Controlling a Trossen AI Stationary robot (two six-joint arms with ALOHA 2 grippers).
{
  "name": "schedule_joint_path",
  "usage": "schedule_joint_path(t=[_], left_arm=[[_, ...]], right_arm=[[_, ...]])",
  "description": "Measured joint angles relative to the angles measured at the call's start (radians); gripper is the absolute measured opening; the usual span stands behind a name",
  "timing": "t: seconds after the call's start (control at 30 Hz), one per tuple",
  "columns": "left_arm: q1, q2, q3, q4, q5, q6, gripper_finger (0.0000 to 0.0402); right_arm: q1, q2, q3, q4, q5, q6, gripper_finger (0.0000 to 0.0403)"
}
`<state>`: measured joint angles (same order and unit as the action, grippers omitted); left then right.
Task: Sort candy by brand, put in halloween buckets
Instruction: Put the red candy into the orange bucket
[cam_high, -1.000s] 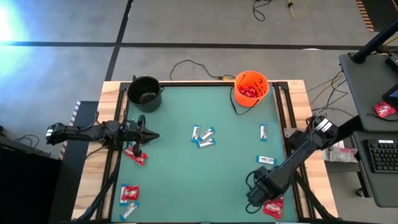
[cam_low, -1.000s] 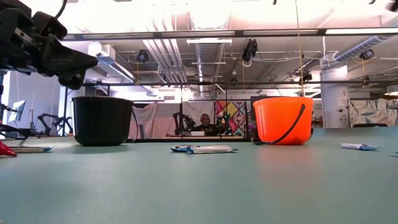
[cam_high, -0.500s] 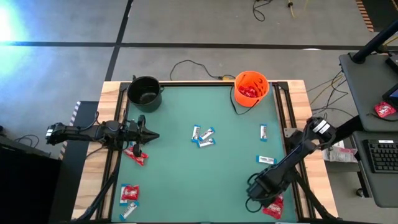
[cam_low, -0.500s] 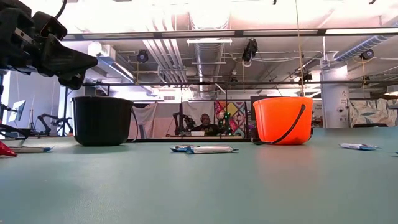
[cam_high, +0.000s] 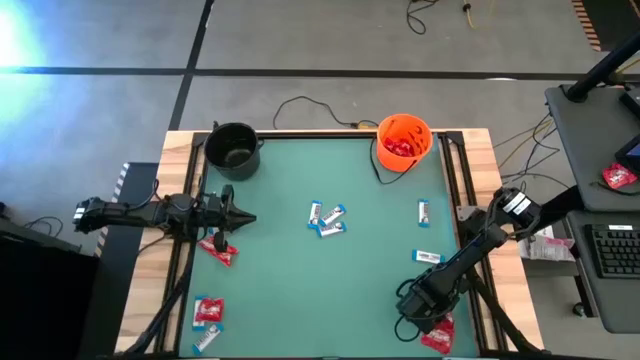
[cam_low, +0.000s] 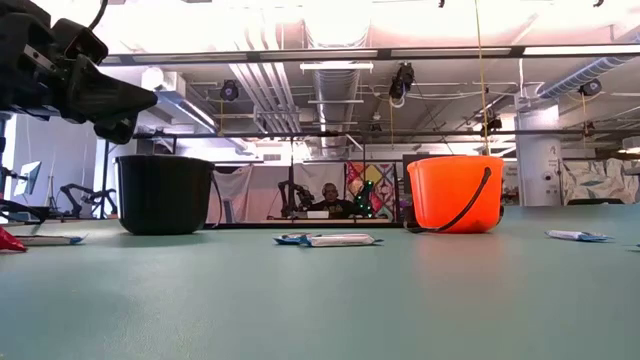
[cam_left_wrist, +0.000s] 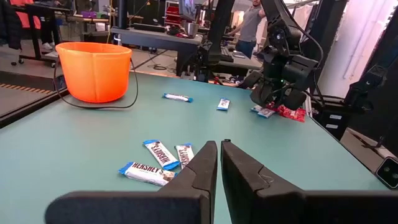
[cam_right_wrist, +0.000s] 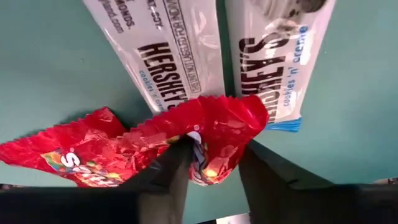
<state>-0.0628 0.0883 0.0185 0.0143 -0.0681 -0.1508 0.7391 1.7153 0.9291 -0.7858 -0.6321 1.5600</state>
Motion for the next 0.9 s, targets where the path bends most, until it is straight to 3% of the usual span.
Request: schedule_joint_path(t=[0.23,0.47,0.73,0.9], left_arm=[[0.0,0.0,0.0,0.0,0.0,0.0,0.0006],[0.0,0.0,0.0,0.0,-0.001,0.0,0.0006],[0.0,0.0,0.0,0.0,0.0,0.0,0.0006],[0.0,0.0,0.0,0.0,0.0,0.0,0.0006]], right_arm=[[-0.002,-0.025,0.052,-0.041,-0.042,0.007,0.0037],[-0.038,-0.063,0.187,-0.179,-0.003,0.036,0.0027],[-0.18,-0.065,0.354,-0.433,0.343,-0.056,0.0027],[-0.335,-0.087,0.439,-0.517,0.552,-0.232,0.0028]])
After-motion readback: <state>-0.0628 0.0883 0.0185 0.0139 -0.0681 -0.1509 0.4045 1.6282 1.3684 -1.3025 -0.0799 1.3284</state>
